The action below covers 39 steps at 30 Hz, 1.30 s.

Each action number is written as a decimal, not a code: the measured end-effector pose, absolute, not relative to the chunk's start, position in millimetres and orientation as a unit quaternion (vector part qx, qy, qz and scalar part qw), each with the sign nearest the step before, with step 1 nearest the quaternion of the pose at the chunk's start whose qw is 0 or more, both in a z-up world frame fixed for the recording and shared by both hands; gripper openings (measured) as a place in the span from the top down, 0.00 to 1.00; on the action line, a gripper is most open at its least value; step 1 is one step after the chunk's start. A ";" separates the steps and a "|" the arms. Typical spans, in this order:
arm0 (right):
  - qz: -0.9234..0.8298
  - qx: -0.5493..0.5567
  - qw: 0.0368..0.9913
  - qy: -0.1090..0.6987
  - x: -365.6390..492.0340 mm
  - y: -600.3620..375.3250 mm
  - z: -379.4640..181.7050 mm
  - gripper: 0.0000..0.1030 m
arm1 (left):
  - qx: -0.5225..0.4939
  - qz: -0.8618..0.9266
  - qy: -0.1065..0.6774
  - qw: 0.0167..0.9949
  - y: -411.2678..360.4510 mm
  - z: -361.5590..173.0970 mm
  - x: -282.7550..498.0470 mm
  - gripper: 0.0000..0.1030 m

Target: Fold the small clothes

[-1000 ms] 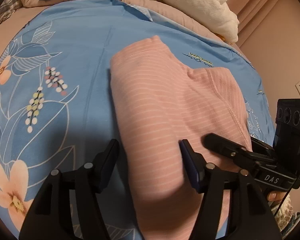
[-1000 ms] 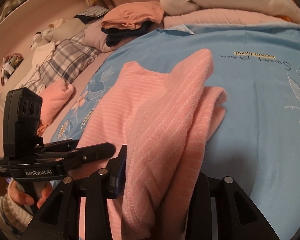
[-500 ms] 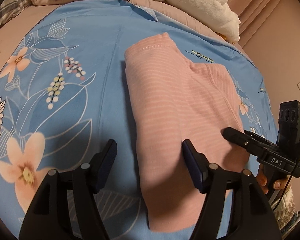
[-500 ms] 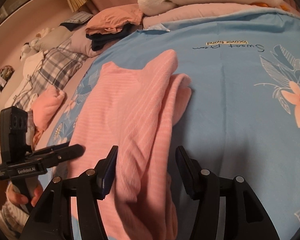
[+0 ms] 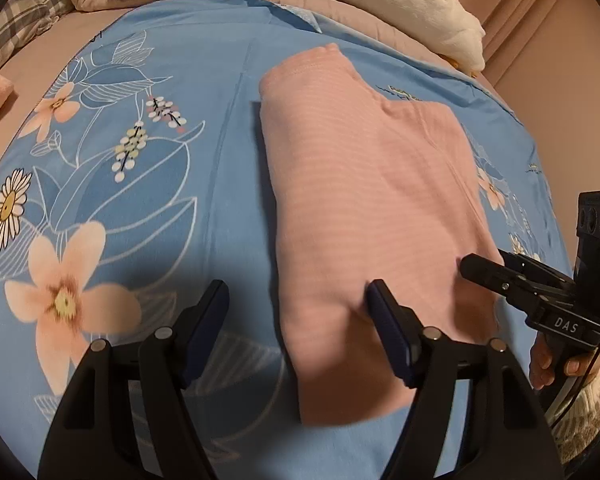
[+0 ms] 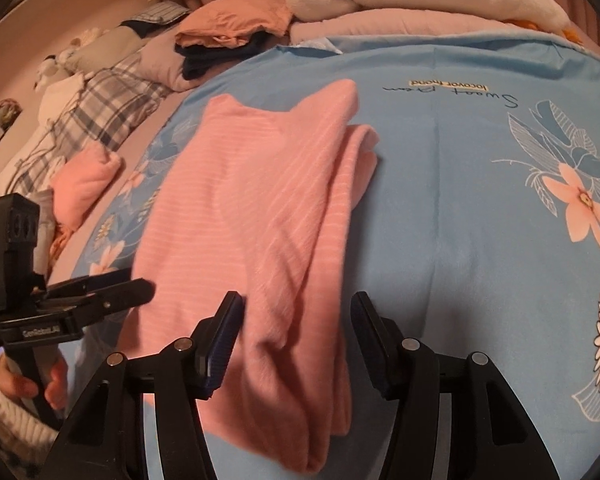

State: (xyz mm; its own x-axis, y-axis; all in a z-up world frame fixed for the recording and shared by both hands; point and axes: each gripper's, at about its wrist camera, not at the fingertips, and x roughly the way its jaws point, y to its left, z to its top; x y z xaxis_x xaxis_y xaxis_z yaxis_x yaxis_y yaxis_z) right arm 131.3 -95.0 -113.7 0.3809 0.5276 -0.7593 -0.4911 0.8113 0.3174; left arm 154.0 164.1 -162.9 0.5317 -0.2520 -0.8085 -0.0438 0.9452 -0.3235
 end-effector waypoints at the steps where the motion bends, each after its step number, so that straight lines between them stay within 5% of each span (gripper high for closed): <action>1: 0.312 0.017 0.830 0.463 126.6 -95.8 -113.3 0.46 | -0.154 -0.062 0.481 0.861 163.9 -163.4 150.4 0.30; 9: 0.288 -0.009 0.825 0.486 119.4 -94.9 -135.0 0.46 | -0.147 -0.054 0.494 0.855 161.3 -171.5 140.0 0.31; 31: 0.310 -0.013 0.851 0.424 71.6 -98.7 -80.8 0.43 | -0.108 -0.050 0.442 0.889 130.0 -112.0 97.9 0.29; 39: 0.309 -0.010 0.857 0.413 64.4 -99.1 -75.2 0.25 | -0.107 -0.042 0.437 0.892 126.9 -107.2 93.4 0.17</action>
State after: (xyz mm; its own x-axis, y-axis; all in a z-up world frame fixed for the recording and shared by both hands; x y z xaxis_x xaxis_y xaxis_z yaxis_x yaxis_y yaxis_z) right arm 64.4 -99.1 -75.2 0.4678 0.5217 -0.7134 -0.5387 0.8082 0.2379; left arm 93.4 126.9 -107.2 0.6152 -0.1677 -0.7703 -0.0184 0.9738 -0.2267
